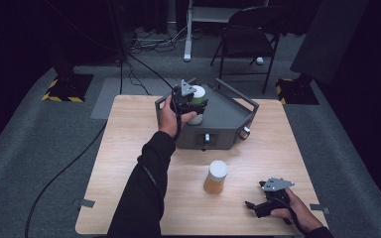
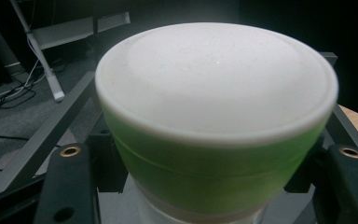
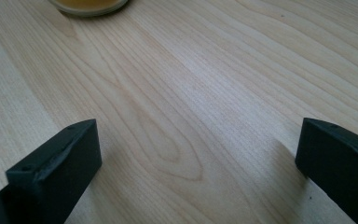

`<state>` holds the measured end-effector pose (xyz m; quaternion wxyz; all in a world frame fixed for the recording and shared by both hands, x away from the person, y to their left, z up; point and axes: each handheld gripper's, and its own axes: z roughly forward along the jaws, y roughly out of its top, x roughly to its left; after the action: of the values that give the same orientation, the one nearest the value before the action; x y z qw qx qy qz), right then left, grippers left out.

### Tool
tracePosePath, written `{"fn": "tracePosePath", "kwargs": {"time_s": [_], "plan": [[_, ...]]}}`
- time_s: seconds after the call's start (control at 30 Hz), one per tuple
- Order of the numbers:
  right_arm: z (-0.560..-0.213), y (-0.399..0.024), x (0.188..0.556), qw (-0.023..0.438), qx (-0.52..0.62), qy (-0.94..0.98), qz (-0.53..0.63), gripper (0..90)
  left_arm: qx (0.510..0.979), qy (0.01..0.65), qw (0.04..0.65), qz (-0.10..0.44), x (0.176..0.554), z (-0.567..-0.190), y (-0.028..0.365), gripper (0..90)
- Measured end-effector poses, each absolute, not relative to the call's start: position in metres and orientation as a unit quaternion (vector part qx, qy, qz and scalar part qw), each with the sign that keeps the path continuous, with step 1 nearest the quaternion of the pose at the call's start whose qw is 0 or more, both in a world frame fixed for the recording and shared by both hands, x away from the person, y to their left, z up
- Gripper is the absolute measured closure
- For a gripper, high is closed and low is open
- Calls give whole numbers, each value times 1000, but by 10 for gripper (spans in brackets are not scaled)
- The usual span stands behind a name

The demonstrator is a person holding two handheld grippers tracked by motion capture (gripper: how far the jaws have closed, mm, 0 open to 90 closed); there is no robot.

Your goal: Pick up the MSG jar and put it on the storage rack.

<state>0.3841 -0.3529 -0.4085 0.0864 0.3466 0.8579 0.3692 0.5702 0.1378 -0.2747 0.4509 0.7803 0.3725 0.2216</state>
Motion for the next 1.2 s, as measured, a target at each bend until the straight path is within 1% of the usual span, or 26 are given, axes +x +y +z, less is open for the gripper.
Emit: {"fn": "tracePosePath", "kwargs": {"time_s": [0.1, 0.23, 0.4, 0.53, 0.73, 1.2], "plan": [[-408, -353, 384, 86, 347, 858, 369, 0, 780, 372, 451, 224, 570, -276, 137, 330], [-408, -353, 384, 87, 346, 858, 369, 0, 782, 373, 446, 223, 571, -276, 136, 302], [-408, -353, 384, 86, 347, 858, 369, 0, 775, 382, 456, 213, 572, -280, 138, 155], [-408, -353, 384, 86, 347, 858, 369, 0, 779, 379, 446, 225, 569, -282, 132, 60], [-408, -353, 384, 86, 347, 858, 369, 0, 776, 380, 449, 228, 566, -281, 132, 12], [-408, -353, 384, 86, 346, 858, 369, 0, 776, 365, 452, 243, 549, -277, 140, 4]]}}
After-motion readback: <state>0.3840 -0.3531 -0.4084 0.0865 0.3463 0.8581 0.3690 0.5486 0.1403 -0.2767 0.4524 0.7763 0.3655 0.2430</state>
